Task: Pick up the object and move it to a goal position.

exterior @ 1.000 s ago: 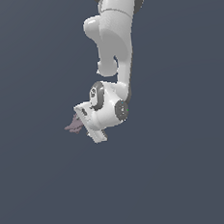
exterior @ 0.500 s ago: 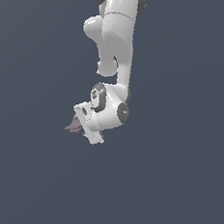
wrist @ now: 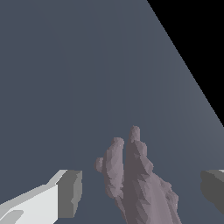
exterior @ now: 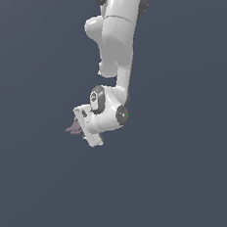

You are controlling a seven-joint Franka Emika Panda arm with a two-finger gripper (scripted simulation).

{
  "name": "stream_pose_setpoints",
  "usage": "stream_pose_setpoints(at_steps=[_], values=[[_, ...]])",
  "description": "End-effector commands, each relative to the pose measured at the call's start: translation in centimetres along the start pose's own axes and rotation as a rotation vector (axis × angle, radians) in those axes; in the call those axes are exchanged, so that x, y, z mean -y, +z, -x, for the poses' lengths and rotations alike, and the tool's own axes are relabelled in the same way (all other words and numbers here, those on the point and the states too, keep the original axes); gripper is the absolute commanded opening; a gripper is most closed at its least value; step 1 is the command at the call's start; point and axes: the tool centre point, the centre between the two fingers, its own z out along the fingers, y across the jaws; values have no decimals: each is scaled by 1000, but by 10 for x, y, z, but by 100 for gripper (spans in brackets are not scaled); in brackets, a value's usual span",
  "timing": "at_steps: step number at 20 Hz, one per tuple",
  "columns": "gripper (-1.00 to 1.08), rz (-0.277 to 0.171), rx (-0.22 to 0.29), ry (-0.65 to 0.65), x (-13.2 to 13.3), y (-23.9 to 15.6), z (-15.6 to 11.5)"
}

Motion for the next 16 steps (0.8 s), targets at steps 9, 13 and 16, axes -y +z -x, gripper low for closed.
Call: stream_pose_setpoints(at_steps=[9, 13, 16], values=[[-100, 2, 0, 2, -1, 17, 0], [-100, 2, 0, 2, -1, 17, 0], [-100, 2, 0, 2, -1, 17, 0]])
